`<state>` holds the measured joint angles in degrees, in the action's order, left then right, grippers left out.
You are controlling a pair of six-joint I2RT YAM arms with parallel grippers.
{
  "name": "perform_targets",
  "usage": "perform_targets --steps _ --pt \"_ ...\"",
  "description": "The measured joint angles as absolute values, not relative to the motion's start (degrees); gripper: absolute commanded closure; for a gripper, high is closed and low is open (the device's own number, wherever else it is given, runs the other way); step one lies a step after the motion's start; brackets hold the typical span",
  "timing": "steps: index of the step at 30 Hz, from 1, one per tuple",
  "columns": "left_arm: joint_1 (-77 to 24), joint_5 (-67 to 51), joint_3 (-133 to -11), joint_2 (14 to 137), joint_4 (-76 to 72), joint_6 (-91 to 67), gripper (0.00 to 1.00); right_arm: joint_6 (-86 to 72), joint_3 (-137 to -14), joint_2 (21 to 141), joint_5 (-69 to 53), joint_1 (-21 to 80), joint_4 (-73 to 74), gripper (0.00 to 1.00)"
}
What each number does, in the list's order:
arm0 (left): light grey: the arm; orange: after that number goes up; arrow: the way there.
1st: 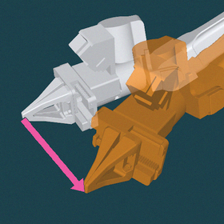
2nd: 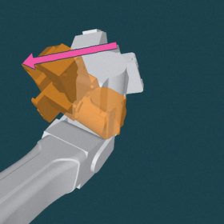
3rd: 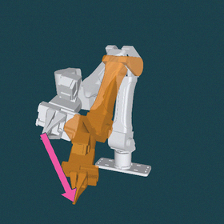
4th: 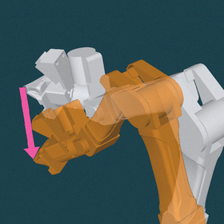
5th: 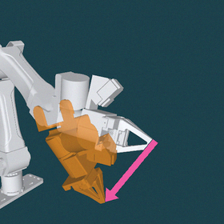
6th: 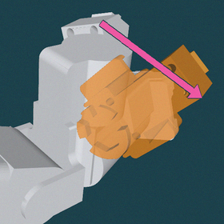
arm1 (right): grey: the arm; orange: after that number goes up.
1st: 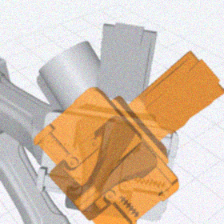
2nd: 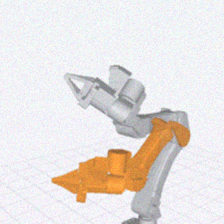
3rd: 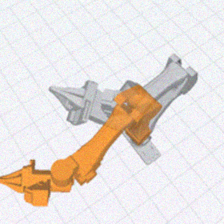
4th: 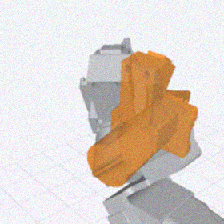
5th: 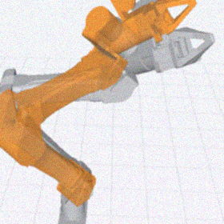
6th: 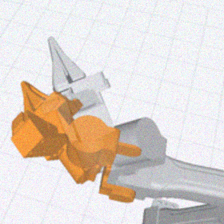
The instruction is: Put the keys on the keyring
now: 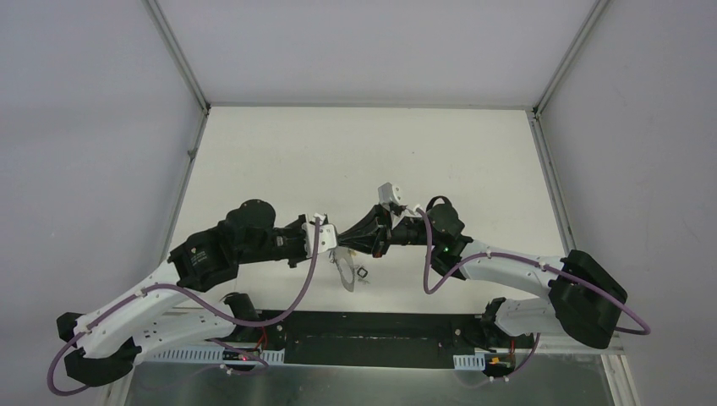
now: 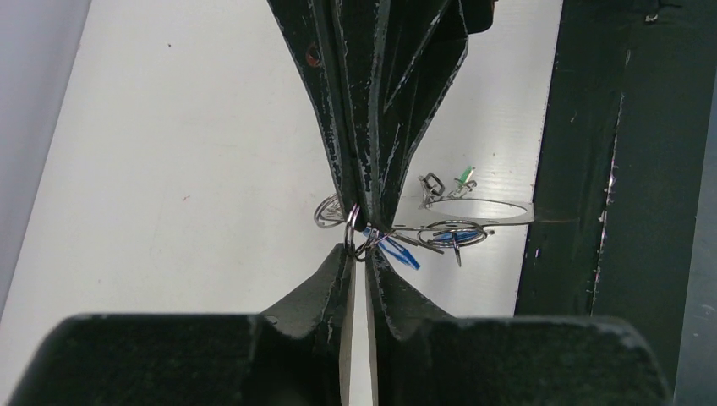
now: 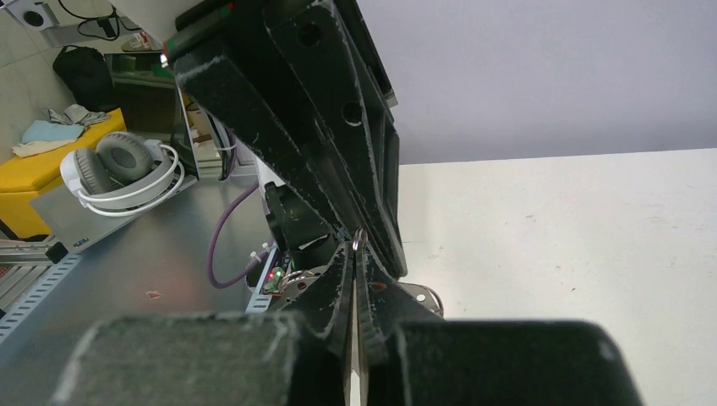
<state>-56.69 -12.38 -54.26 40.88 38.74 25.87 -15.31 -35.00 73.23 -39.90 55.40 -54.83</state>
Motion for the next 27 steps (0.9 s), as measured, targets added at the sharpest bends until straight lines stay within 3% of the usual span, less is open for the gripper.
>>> perform_targets --steps 4,7,18,27 --pt "-56.69 -12.58 -54.83 42.04 39.59 26.65 0.64 -15.31 -35.00 73.23 -39.81 55.40 -54.83 1.00" --pt "-56.69 -12.51 -54.83 41.65 40.07 26.63 0.58 -15.31 -35.00 73.23 -39.79 55.40 -54.85 1.00" --pt "-56.69 -13.96 -54.08 34.37 37.19 25.76 0.63 -15.31 -35.00 73.23 -39.81 55.40 -54.92 1.00" --pt "-56.69 -14.44 -53.41 35.22 34.65 24.58 0.69 -15.33 -35.00 73.23 -39.79 55.40 -54.96 1.00"
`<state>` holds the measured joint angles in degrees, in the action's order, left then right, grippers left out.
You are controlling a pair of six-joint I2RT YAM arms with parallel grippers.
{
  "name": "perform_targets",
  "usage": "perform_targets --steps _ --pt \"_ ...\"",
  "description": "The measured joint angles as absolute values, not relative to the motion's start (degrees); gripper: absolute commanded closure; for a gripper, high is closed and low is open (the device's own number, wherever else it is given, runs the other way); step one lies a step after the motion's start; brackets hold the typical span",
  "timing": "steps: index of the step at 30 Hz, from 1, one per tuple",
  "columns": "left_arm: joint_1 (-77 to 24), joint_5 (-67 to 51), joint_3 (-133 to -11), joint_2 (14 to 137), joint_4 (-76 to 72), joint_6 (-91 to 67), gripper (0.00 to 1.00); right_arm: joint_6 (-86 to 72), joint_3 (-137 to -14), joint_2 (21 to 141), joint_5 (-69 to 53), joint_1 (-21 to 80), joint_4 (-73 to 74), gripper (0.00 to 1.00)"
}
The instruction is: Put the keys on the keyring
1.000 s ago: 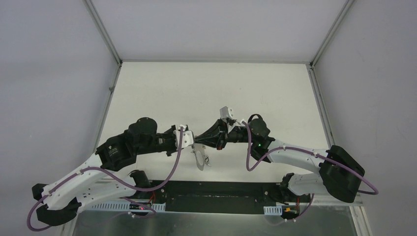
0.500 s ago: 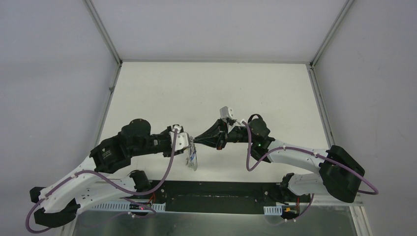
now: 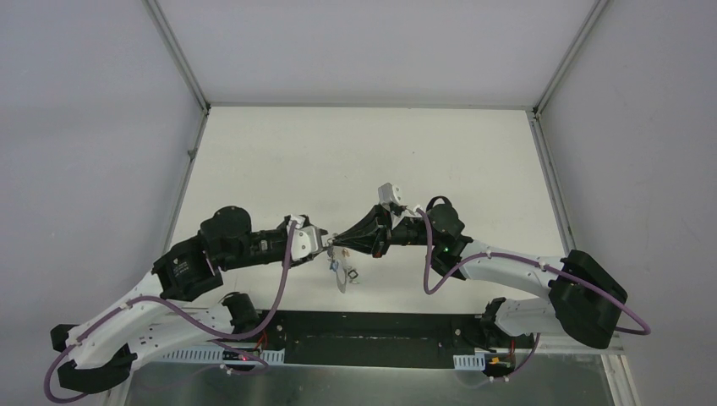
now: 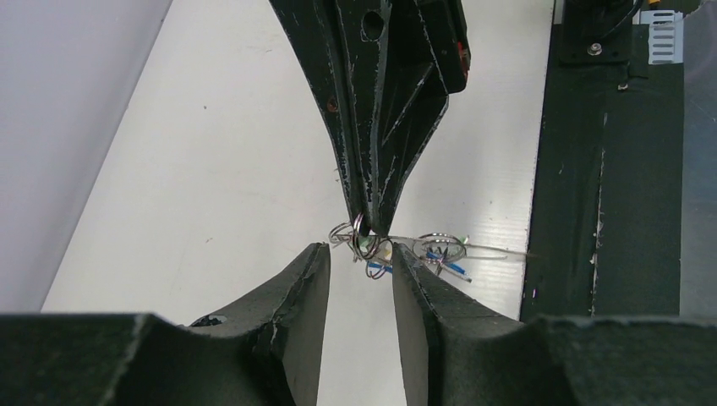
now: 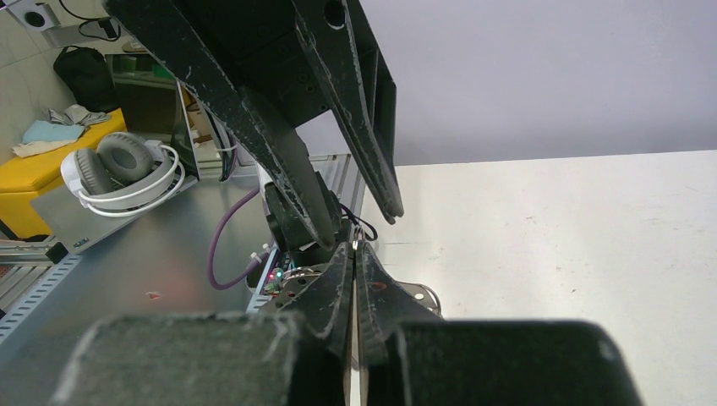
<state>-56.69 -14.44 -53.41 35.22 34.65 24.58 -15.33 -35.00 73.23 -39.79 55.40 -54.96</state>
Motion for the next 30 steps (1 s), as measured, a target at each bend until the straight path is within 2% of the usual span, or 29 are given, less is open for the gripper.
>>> perform_targets --steps 3,6,8,13,15,19,23,30 --pt "-56.69 -14.74 -53.41 36.23 34.17 24.29 0.71 -15.33 -35.00 73.23 -39.79 55.40 -54.96 1.00" --pt "-56.69 -15.14 -53.41 37.23 33.95 23.99 0.80 -15.33 -35.00 73.23 -39.79 55.40 -54.96 1.00" --pt "-56.69 -15.33 -53.41 37.80 33.85 23.79 0.81 -15.33 -34.98 73.23 -39.66 55.35 -54.94 1.00" --pt "-56.69 -15.40 -53.43 38.09 33.82 23.64 0.73 -15.33 -34.96 73.23 -39.62 55.27 -54.81 1.00" --pt "-56.69 -15.29 -53.41 38.13 33.82 23.59 0.73 -15.35 -34.96 73.21 -39.62 55.33 -54.89 1.00" --pt "-56.69 -14.96 -53.43 38.13 34.24 23.57 0.84 -15.35 -34.96 73.21 -39.57 55.35 -55.00 1.00" --pt "-56.69 -14.94 -53.41 37.98 34.81 23.38 1.00 -15.31 -34.96 73.21 -39.46 55.33 -55.00 1.00" --pt "-56.66 -14.44 -53.43 38.24 35.03 23.27 1.00 -15.11 -34.81 73.21 -39.90 55.40 -54.98 1.00"
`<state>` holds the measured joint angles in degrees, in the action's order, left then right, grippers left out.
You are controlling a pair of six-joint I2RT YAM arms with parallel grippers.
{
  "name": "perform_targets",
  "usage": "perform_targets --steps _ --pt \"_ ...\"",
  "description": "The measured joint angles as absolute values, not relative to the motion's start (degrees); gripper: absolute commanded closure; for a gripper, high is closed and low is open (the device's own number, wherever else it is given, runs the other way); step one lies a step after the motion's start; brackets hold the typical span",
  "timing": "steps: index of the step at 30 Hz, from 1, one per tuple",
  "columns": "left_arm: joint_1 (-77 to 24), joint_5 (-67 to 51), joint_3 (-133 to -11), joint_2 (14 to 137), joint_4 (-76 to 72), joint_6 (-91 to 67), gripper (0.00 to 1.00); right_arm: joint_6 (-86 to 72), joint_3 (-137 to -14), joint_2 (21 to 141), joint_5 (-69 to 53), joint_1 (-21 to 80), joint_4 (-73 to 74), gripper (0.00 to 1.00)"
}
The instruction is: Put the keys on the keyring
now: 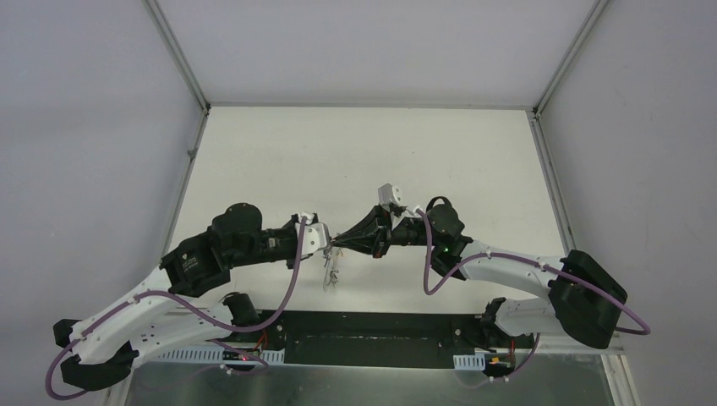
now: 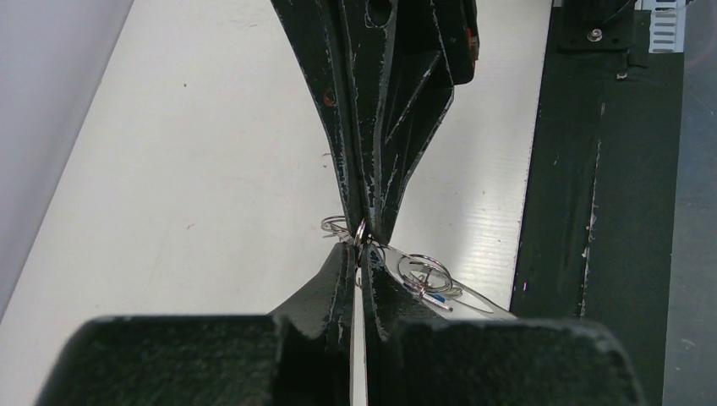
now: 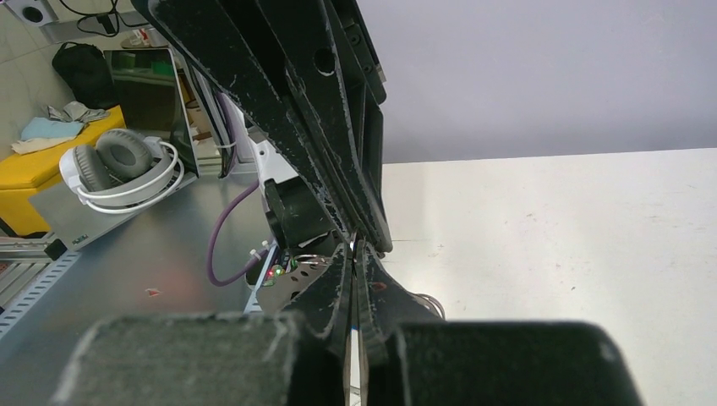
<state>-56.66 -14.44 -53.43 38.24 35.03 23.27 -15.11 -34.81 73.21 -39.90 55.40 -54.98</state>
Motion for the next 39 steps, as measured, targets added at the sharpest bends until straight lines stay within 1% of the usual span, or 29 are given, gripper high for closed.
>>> perform_targets --steps 1,2,3,5,7,10,16,22,27,30,33,37,39 --pt "-56.66 -14.33 -53.43 38.33 35.05 23.22 1.00 -15.11 -34.81 73.21 -39.90 55.40 -54.96 0.95" --pt "-56.66 -13.98 -53.47 38.39 35.05 23.05 1.00 -15.09 -34.79 73.21 -39.88 55.40 -54.92 0.80" --pt "-56.66 -13.78 -53.58 38.50 35.11 22.81 1.00 -15.07 -34.79 73.21 -39.83 55.40 -54.89 0.69" --pt "-56.69 -13.13 -54.28 38.96 35.75 21.91 1.00 -15.16 -34.79 73.14 -39.55 55.40 -54.76 0.55" --pt "-56.69 -12.08 -55.33 39.68 37.32 21.41 1.00 -15.03 -34.79 72.58 -39.24 55.40 -54.46 0.46" --pt "-56.69 -11.31 -58.76 42.11 41.25 20.36 1.00 -14.11 -34.79 70.35 -37.98 55.40 -53.06 0.41" --pt "-56.69 -10.57 -68.20 48.75 50.11 19.49 1.00 -11.88 -34.79 66.22 -36.21 55.40 -49.71 0.40" --pt "-56.69 -10.59 -80.20 58.48 62.78 19.53 1.00 -10.96 -34.85 66.08 -35.97 55.40 -45.54 0.41" --pt "-56.69 -10.87 -91.02 67.31 74.15 20.29 1.00 -11.00 -35.81 67.37 -36.03 55.40 -44.73 0.52" --pt "-56.69 -11.00 -96.95 71.79 79.83 20.40 1.00 -11.49 -36.12 68.71 -36.25 55.44 -45.65 0.56" --pt "-56.69 -11.03 -100.33 74.63 83.72 20.40 1.00 -12.40 -36.12 70.43 -36.36 55.79 -47.59 0.58" --pt "-56.69 -11.20 -102.76 76.88 87.31 20.40 1.00 -13.72 -36.34 73.21 -36.45 56.64 -50.61 0.64" --pt "-56.69 -11.42 -103.50 77.62 88.58 20.40 1.00 -14.31 -36.42 74.41 -36.45 57.04 -52.16 0.64"
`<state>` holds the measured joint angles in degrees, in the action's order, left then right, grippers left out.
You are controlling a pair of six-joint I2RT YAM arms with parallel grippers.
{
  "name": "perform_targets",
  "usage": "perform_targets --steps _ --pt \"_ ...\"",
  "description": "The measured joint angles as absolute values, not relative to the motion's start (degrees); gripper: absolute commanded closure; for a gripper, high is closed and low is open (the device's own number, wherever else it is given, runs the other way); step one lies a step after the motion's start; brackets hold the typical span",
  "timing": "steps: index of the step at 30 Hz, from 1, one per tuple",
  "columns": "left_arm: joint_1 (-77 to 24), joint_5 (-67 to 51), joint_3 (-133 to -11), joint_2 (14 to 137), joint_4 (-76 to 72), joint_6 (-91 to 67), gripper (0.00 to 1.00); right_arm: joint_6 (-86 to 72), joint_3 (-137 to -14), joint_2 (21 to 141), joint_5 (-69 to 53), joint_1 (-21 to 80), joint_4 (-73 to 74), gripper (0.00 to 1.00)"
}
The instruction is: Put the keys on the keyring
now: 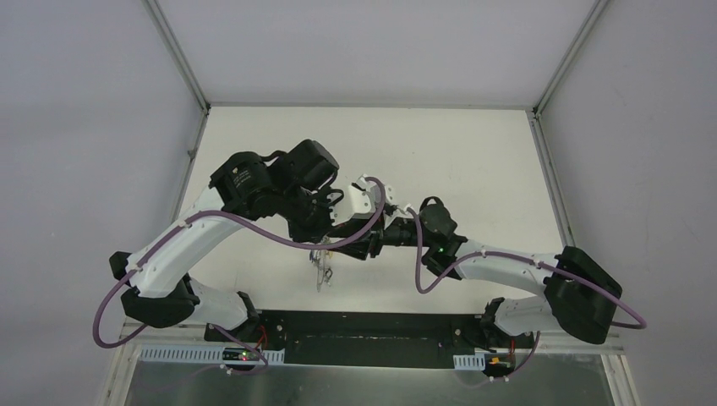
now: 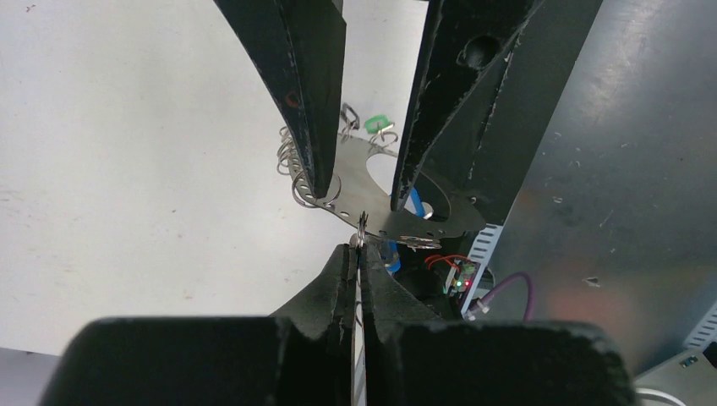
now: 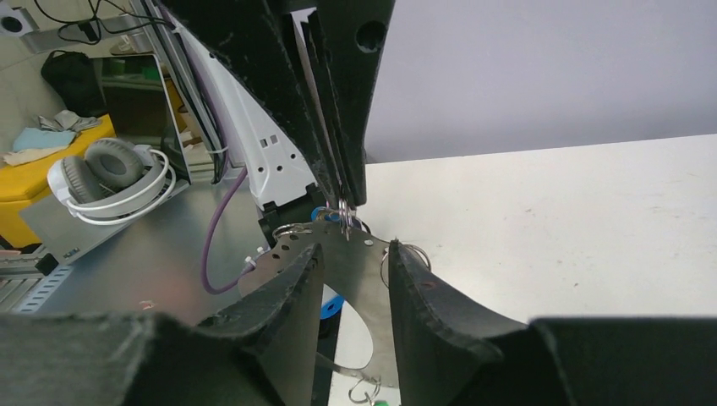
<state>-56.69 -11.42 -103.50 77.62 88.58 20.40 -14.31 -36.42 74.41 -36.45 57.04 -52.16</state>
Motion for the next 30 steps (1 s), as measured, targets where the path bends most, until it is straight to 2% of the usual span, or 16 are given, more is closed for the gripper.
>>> perform_targets --steps 4,10,11,15,21,23,28,30 --pt "-56.69 -11.75 -104.25 78.48 89.49 20.40 1.00 -15.29 -36.86 76.20 -36.45 57.67 -54.46 0.69" --pt "-56.86 -11.81 -104.92 78.76 90.37 20.36 1.00 -16.10 -38.44 77.82 -36.51 58.48 -56.86 0.70" --pt "-56.99 -11.79 -105.01 78.76 90.50 20.32 1.00 -16.19 -38.59 77.91 -36.51 58.59 -57.12 0.74" --pt "-57.08 -11.73 -105.62 78.76 90.91 20.34 1.00 -16.49 -39.16 78.35 -36.69 58.85 -57.65 0.99" --pt "-57.08 -10.79 -105.75 78.74 91.26 20.34 1.00 -16.82 -39.33 78.89 -37.17 58.92 -58.13 1.00" --pt "-57.08 -10.55 -105.75 78.70 91.26 20.34 0.85 -16.82 -39.33 78.94 -37.15 58.92 -58.26 1.00" --pt "-57.43 -8.91 -103.39 76.07 89.01 19.27 0.57 -16.82 -39.31 78.94 -37.82 59.13 -58.13 1.00" --pt "-57.43 -8.54 -99.92 72.49 86.26 18.46 0.51 -16.82 -39.33 78.94 -38.09 59.20 -58.13 1.00"
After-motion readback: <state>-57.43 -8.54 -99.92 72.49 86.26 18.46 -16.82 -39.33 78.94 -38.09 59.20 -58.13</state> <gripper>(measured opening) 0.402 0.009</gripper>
